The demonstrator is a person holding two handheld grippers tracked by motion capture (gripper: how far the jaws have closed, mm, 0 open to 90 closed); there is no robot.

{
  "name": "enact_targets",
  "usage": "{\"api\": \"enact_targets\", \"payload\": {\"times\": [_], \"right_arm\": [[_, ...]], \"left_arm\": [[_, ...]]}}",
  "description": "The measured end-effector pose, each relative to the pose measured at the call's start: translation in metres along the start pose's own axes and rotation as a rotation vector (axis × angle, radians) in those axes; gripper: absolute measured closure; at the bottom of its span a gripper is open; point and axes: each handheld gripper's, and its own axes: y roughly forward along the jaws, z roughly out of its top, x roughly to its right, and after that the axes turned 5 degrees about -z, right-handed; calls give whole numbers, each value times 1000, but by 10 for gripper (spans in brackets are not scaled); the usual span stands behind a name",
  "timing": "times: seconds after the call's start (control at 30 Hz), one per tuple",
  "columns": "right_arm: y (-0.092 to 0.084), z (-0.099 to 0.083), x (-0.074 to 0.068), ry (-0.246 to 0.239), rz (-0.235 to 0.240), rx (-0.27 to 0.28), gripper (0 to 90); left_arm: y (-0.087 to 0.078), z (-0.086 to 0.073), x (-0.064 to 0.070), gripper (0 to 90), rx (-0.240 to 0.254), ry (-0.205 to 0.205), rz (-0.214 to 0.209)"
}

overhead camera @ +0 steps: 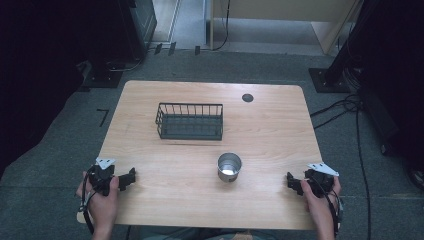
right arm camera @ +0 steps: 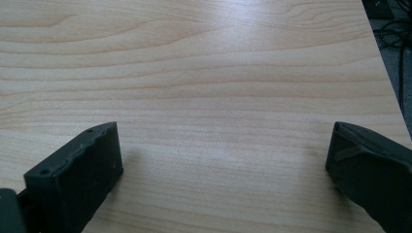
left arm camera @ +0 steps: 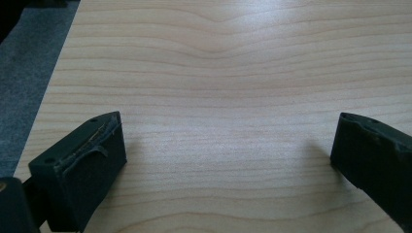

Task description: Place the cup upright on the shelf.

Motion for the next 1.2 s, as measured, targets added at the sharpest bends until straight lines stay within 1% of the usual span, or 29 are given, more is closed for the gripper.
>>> {"api": "enact_targets", "payload": {"times": [0.13, 0.23, 0.3, 0.37, 0.4, 0.5, 0.53, 0.57, 0.6, 0.63, 0.67, 0.73, 0.77, 0.8, 0.83, 0.87, 0.9, 0.93, 1.03, 1.1, 1.13, 1.17, 1.2], "right_arm": [[0, 0, 0, 2, -1, 0, 0], [-1, 0, -2, 27, -7, 2, 0], [-4, 2, -2, 60, 27, 2, 0], [-6, 3, -4, 63, 33, 13, 0], [-11, 7, -8, 66, 37, 33, 0], [-19, 16, -19, 62, 86, 49, 0], [-19, 16, -19, 62, 86, 49, 0], [-24, 23, -27, 50, 101, 65, 0], [-24, 23, -27, 50, 101, 65, 0], [-29, 30, -35, 42, 111, 84, 0], [-32, 34, -39, 44, 119, 90, 0], [-36, 40, -48, 32, 132, 100, 0], [-38, 43, -53, 26, 137, 104, 0], [-38, 43, -53, 26, 137, 104, 0], [-41, 48, -62, 14, 158, 113, 0], [-43, 51, -66, 5, 167, 117, 0], [-43, 51, -66, 5, 167, 117, 0], [-45, 55, -75, -12, 185, 118, 0], [-46, 61, -88, -26, 216, 117, 0], [-47, 65, -96, -34, 234, 120, 0], [-47, 65, -96, -34, 234, 120, 0], [-49, 69, -104, -45, 250, 127, 0], [-49, 69, -104, -45, 250, 127, 0]], "left_arm": [[0, 0, 0, 0, 2, -2, 1], [0, 0, 0, 0, 0, 0, 1], [0, 0, 0, 0, 0, 1, 1], [0, 0, 0, 0, 0, 0, 0], [0, 0, 0, 0, 0, 0, 1], [0, 0, 0, 0, 0, 0, 1], [0, 0, 0, 0, 0, 0, 1], [0, 0, 0, 0, 0, 0, 1], [0, 0, 0, 0, 0, 0, 1], [0, 0, 0, 0, 0, 0, 0], [0, 0, 0, 0, 0, 0, 1], [0, 0, 0, 0, 0, 0, 1], [0, 0, 0, 0, 0, 0, 0], [0, 0, 0, 0, 0, 0, 0], [0, 0, 0, 0, 0, 0, 0], [0, 0, 0, 0, 0, 0, 1], [0, 0, 0, 0, 0, 0, 1], [0, 0, 0, 0, 0, 0, 0], [0, 0, 0, 0, 0, 0, 0], [0, 0, 0, 0, 0, 0, 0], [0, 0, 0, 0, 0, -1, 1], [0, 0, 0, 0, 0, 0, 0], [0, 0, 0, 0, 0, 0, 0]]}}
